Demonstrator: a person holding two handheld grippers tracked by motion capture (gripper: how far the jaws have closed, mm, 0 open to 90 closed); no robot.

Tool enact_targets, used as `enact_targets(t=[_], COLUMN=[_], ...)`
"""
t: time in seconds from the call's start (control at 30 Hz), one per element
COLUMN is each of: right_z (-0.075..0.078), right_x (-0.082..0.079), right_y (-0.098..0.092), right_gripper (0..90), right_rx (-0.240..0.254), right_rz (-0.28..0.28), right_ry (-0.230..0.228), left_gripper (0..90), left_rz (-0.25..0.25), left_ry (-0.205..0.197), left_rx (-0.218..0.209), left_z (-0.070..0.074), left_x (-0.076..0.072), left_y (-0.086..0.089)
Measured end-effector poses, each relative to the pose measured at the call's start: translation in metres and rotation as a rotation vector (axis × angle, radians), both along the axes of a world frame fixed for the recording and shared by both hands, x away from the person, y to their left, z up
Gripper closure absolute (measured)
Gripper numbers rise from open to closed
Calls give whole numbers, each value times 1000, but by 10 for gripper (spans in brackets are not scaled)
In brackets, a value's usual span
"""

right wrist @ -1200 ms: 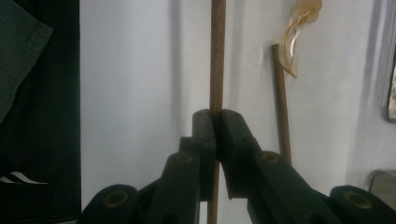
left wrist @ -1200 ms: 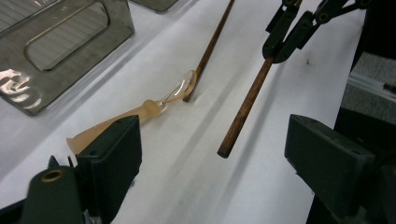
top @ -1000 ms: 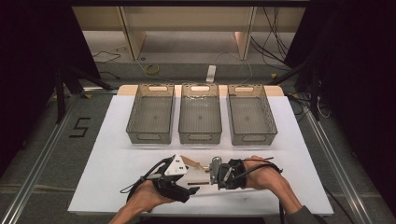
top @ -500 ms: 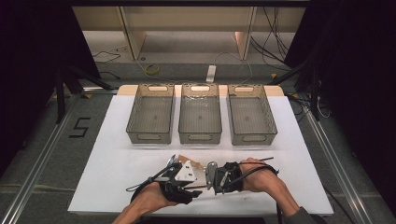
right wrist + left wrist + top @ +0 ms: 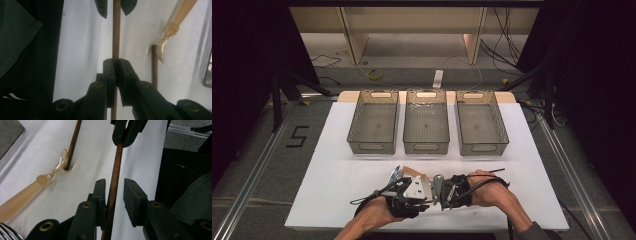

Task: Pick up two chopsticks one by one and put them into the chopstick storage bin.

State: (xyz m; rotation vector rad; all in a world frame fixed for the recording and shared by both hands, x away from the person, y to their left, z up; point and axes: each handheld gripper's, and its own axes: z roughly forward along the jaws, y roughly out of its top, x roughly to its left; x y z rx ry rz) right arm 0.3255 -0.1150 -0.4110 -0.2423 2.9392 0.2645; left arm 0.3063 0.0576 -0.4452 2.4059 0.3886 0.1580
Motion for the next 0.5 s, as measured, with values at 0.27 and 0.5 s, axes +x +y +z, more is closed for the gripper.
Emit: enact_targets(t=[0.27,0.5], right_z=[-2,2], right_x=[-2,0], right_y=[1,-2], right_gripper=[850,769], right_rx=[-14,12], right_rz=[20,3], right_ry=[10,8], left_gripper=[800,834], left_rz=[-26,-63], left_ry=[0,-7], left_rx=[9,-6], left_z=[0,4], left_x=[-1,-3], left_y=[0,2])
